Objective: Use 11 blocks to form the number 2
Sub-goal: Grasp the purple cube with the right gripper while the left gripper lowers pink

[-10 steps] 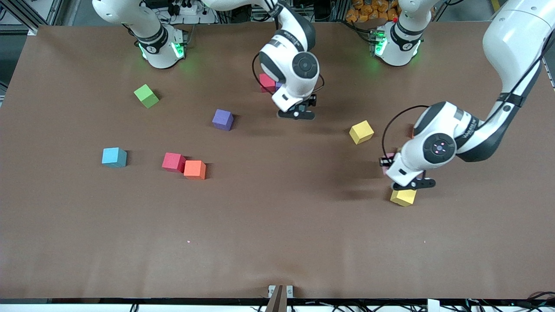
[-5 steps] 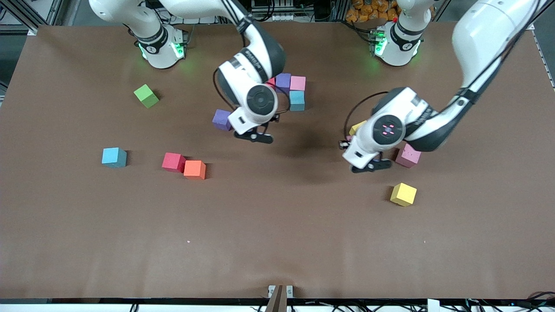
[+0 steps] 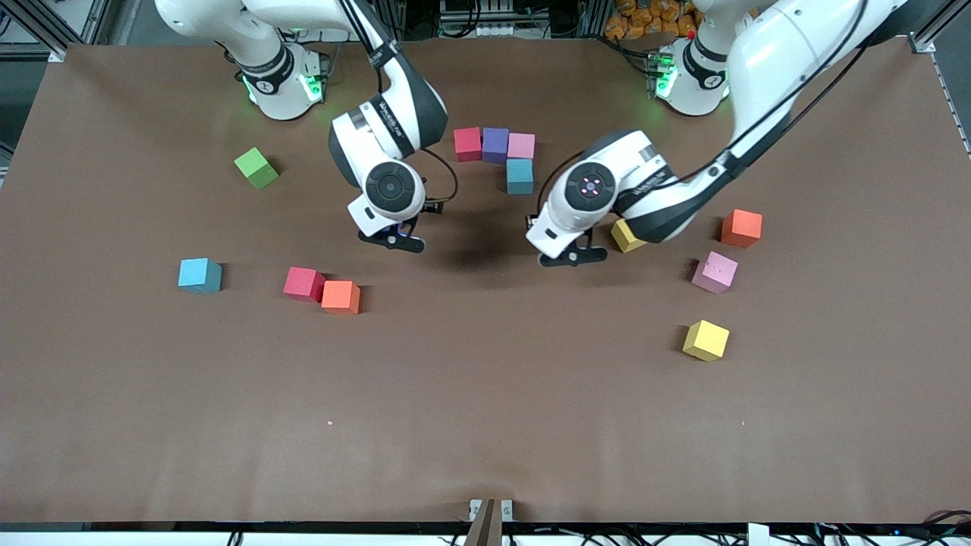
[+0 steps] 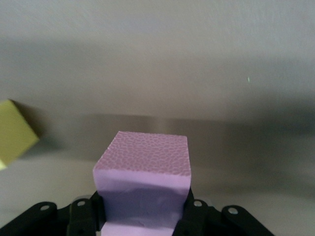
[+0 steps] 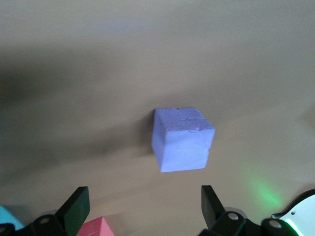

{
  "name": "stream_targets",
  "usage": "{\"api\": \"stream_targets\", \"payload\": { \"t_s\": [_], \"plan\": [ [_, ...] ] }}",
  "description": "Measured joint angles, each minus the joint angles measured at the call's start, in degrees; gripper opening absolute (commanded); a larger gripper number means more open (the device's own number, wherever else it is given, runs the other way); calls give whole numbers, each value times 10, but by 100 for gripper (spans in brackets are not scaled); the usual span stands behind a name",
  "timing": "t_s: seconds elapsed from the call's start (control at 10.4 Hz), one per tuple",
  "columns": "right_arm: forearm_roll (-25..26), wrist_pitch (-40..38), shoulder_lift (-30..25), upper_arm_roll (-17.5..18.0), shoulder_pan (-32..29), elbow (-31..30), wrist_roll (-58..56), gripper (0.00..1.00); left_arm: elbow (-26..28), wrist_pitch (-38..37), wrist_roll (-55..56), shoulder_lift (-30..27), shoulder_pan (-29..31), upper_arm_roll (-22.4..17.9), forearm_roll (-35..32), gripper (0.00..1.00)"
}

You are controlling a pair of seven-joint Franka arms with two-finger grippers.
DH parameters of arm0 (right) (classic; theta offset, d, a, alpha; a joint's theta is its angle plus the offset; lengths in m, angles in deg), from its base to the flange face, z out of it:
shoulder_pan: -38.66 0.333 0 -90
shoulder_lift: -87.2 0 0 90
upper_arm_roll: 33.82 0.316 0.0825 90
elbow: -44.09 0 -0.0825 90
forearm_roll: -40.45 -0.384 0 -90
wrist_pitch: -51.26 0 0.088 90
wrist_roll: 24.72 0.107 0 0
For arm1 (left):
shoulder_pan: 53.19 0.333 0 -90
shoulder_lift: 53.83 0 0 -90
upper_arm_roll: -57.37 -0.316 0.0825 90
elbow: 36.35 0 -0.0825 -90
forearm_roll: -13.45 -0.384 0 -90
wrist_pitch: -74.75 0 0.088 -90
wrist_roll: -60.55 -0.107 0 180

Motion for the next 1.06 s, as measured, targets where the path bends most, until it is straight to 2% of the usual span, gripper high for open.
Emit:
{"api": "stream_targets", "payload": {
  "t_s": [0.19,0.48,1.06],
  "plan": [
    [0,29,-17,0,-15,-46,0,100,17,39,25,4,-39,-20,0,0],
    [0,120,-31,3,-19,-123,-2,100,22,55,48,4,-95,-44,0,0],
    [0,160,-33,9,-19,-151,-52,100,34,55,53,5,-119,-55,0,0]
  ]
}}
